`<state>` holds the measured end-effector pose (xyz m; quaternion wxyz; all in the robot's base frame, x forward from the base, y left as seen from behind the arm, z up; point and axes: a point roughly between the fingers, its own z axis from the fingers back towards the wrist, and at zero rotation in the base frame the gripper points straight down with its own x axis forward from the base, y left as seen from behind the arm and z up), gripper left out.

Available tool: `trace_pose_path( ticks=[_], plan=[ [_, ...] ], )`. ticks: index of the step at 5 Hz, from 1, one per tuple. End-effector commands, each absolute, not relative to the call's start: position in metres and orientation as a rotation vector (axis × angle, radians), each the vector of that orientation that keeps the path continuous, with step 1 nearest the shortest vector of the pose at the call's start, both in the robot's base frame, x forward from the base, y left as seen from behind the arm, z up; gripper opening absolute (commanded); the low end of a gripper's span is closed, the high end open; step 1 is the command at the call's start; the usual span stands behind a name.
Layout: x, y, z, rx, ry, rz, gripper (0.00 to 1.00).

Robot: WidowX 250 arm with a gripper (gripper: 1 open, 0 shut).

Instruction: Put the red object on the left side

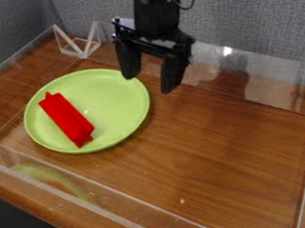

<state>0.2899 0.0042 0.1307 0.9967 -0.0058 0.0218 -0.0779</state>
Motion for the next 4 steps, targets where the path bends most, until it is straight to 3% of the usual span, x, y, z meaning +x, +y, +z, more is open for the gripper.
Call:
trace_pose_path(
  ticks=[1, 2, 4],
  plan=[
    [0.297, 0.002, 0.169, 0.007, -0.06, -0.147, 1.0],
    [0.297, -0.001, 0.17, 0.019, -0.054, -0.109, 1.0],
    [0.302, -0.013, 0.134, 0.016, 0.002, -0.028, 1.0]
  ],
)
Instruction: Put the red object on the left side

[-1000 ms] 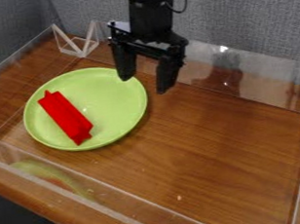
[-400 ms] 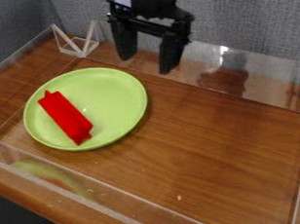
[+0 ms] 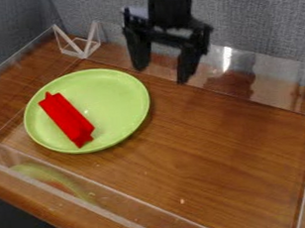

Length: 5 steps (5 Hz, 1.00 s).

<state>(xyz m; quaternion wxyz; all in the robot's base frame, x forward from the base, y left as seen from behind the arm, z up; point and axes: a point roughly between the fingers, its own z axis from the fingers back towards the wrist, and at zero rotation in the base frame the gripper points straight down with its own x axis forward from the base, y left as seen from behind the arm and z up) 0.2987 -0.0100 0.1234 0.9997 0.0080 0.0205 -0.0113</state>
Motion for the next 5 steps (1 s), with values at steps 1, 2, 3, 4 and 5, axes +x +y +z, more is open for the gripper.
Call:
trace_pose_path(
  ticks=[1, 2, 3, 4, 5],
  plan=[
    [0.306, -0.003, 0.127, 0.026, 0.013, 0.024, 1.0],
    [0.308, 0.008, 0.133, 0.044, 0.011, 0.06, 1.0],
    [0.305, 0.008, 0.15, 0.034, -0.007, 0.08, 1.0],
    [0.29, 0.007, 0.176, 0.002, -0.033, 0.017, 1.0],
    [0.281, 0.007, 0.179, -0.009, -0.037, -0.035, 1.0]
  ],
)
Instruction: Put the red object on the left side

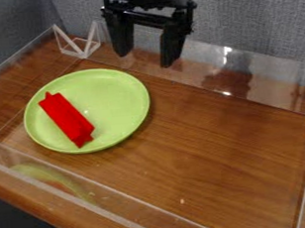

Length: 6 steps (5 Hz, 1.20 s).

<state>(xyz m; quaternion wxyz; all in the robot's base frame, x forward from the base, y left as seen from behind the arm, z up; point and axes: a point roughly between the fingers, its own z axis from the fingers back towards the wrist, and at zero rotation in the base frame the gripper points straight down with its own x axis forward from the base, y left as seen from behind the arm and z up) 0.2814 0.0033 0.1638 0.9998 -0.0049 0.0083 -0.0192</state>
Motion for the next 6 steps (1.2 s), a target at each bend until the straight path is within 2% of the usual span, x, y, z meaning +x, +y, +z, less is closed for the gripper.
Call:
trace_pose_path(
  ticks=[1, 2, 3, 5, 6],
  plan=[
    [0.287, 0.009, 0.162, -0.003, -0.016, -0.055, 1.0],
    [0.297, 0.011, 0.143, 0.012, -0.004, -0.067, 1.0],
    [0.295, 0.01, 0.141, 0.012, -0.001, 0.031, 1.0],
    [0.29, 0.011, 0.159, -0.006, -0.031, 0.123, 1.0],
    [0.277, 0.018, 0.154, 0.004, -0.021, 0.292, 1.0]
  ],
)
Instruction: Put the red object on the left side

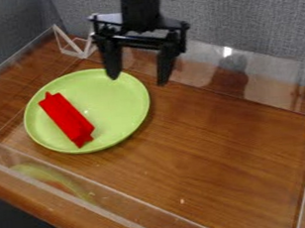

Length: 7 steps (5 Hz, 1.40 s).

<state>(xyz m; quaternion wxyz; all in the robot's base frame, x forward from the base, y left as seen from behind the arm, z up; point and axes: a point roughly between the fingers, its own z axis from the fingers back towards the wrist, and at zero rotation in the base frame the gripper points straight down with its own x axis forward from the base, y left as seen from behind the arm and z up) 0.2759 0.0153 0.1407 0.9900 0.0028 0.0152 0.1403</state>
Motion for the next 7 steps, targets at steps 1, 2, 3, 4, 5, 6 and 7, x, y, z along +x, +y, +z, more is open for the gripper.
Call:
trace_pose_path(
  ticks=[1, 2, 3, 4, 5, 6, 7],
  plan=[
    [0.253, 0.051, 0.162, 0.007, -0.05, 0.537, 0.0],
    [0.234, 0.076, 0.168, 0.005, -0.069, 0.76, 1.0],
    [0.226, 0.093, 0.168, 0.006, -0.072, 0.978, 1.0],
    [0.232, 0.089, 0.141, 0.016, -0.066, 1.104, 1.0],
    [0.24, 0.087, 0.109, 0.041, -0.065, 1.192, 1.0],
    [0.24, 0.089, 0.086, 0.067, -0.071, 1.195, 1.0],
    [0.242, 0.09, 0.068, 0.079, -0.081, 1.2, 1.0]
  ],
)
